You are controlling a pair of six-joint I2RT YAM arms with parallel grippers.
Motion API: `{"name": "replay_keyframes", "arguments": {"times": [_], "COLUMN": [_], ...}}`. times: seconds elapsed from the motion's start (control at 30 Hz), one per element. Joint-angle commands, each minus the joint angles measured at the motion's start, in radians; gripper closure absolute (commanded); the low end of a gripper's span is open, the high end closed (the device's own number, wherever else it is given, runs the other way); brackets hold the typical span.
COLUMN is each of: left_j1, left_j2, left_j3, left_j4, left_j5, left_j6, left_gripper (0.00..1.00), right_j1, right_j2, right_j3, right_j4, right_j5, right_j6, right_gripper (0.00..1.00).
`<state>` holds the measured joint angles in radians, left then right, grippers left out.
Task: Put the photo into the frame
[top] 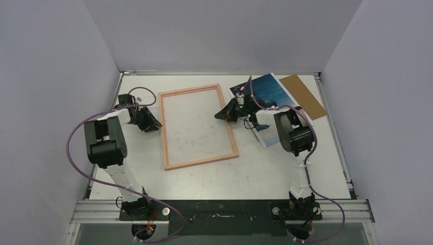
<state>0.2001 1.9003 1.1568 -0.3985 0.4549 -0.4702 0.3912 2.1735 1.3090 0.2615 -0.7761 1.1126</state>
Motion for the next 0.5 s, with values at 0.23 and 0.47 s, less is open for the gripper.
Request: {"name": "replay_keyframes", "arguments": {"times": [0.23, 0.47], "left_j1": [-0.002, -0.002], "left_j2": [0.069, 0.074], "left_j3": [0.007, 0.009], "left_j4": [0.041, 0.033], "left_j5": [-0.072, -0.07], "left_j6": [0.016, 0.032], "left_gripper": [0.74, 0.74], "right_j1": [0.006, -0.01], "right_j2": [-0.038, -0.057], "right_j3": [0.024, 0.047], "right_j4": [-0.02, -0.123], "right_j5": [-0.094, -0.083], "right_j6": [-0.019, -0.056], "right_gripper": [1.0, 1.0]}}
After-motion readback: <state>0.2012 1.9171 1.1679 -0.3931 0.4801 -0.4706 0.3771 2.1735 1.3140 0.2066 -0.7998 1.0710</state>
